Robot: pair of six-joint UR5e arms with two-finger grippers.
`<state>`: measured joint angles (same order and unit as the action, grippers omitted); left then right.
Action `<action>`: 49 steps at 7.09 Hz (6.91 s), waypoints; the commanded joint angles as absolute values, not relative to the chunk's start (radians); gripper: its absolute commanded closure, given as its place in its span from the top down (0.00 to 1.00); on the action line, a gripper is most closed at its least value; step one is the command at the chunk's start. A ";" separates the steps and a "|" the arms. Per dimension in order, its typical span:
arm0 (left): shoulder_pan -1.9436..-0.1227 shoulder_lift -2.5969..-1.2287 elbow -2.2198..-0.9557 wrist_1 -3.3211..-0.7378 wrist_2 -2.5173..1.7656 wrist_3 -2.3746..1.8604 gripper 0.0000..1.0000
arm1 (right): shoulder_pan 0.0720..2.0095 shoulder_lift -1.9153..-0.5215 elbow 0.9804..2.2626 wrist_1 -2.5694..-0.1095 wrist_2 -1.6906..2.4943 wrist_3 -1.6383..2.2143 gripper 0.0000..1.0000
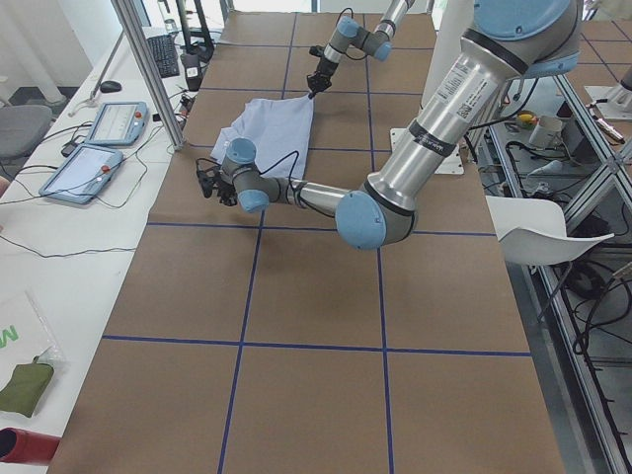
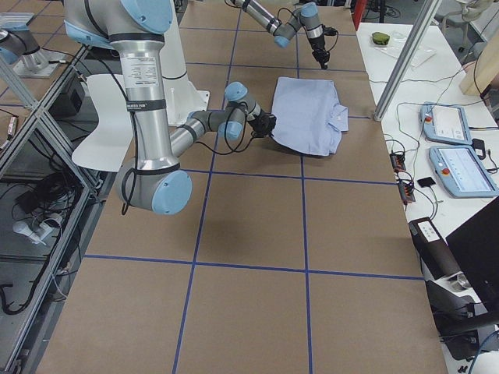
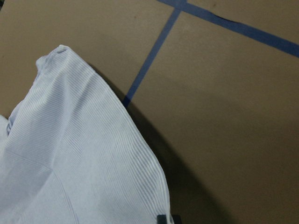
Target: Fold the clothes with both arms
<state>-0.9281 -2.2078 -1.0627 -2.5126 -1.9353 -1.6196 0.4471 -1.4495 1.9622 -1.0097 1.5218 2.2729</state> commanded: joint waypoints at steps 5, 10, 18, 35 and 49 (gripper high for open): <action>-0.873 -2.042 -1.394 -2.494 -2.000 -1.692 0.32 | 0.155 -1.592 2.267 -1.181 1.873 2.284 0.99; -0.625 -1.858 -1.626 -2.493 -1.913 -1.926 0.61 | 0.417 -1.515 2.239 -1.180 1.936 2.255 1.00; -0.552 -1.870 -1.591 -2.485 -1.876 -1.933 0.35 | 0.433 -1.509 2.207 -1.181 1.934 2.237 1.00; -0.896 -2.179 -1.208 -2.484 -1.911 -1.479 0.50 | 0.292 -1.330 2.031 -1.189 1.529 2.223 1.00; -0.896 -2.169 -1.216 -2.484 -1.905 -1.489 0.53 | 0.143 -1.215 1.884 -1.307 1.215 2.391 0.76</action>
<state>-0.8958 -2.1693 -1.2165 -2.4835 -1.9052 -1.4886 0.1423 -1.2143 1.8860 -1.3066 1.2143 2.3910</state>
